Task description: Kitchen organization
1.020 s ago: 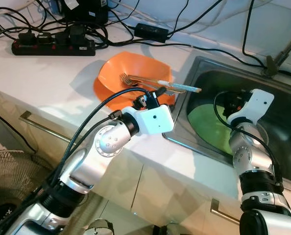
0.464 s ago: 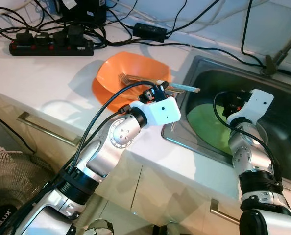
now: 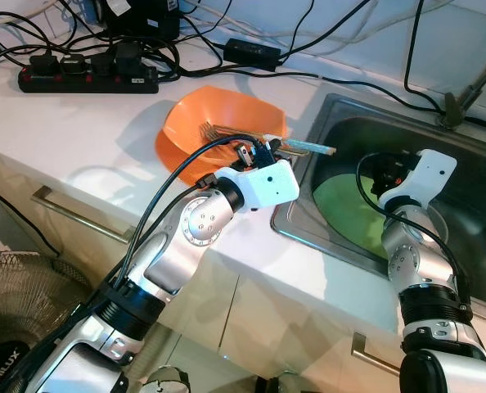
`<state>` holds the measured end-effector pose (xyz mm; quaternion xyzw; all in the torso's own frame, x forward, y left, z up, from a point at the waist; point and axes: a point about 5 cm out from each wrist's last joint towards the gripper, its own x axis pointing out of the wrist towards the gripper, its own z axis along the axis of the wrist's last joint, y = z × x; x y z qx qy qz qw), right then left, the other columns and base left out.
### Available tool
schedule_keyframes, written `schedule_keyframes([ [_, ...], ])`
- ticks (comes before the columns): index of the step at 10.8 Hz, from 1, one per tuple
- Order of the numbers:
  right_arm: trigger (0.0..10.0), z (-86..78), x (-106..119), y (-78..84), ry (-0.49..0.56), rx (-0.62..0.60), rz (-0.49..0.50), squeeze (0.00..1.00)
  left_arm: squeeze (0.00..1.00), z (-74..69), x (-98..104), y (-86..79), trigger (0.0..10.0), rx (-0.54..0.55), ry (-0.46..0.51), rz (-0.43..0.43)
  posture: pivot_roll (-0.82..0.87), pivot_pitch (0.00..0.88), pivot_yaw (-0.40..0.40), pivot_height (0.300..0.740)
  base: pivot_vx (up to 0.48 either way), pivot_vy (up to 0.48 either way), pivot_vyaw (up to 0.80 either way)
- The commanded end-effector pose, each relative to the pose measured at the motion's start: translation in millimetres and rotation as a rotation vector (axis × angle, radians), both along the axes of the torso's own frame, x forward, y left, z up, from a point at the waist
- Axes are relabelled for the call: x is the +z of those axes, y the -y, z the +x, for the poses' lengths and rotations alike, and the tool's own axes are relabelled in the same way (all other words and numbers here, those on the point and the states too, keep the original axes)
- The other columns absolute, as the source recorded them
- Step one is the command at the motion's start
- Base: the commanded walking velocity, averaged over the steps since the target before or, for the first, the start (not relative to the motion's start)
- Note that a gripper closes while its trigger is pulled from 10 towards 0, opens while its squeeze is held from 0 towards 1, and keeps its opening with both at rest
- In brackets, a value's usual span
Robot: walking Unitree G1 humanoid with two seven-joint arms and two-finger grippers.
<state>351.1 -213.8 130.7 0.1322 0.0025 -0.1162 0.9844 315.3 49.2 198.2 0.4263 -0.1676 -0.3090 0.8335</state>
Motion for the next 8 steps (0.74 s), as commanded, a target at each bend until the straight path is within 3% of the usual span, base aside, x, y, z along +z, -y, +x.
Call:
schedule_keyframes([
  [1,10.0,1.6,4,2.4,0.017,-0.015,0.007,0.00,0.00,1.2,3,4.7,0.0,-0.012,0.010,0.002,0.03,0.068,-0.117,0.740,0.000,0.000,0.00],
  [8,10.0,1.2,3,2.1,0.017,-0.014,0.008,0.00,0.00,3.2,16,0.0,0.0,0.009,0.058,-0.002,0.03,0.067,-0.118,0.740,0.000,0.000,0.00],
])
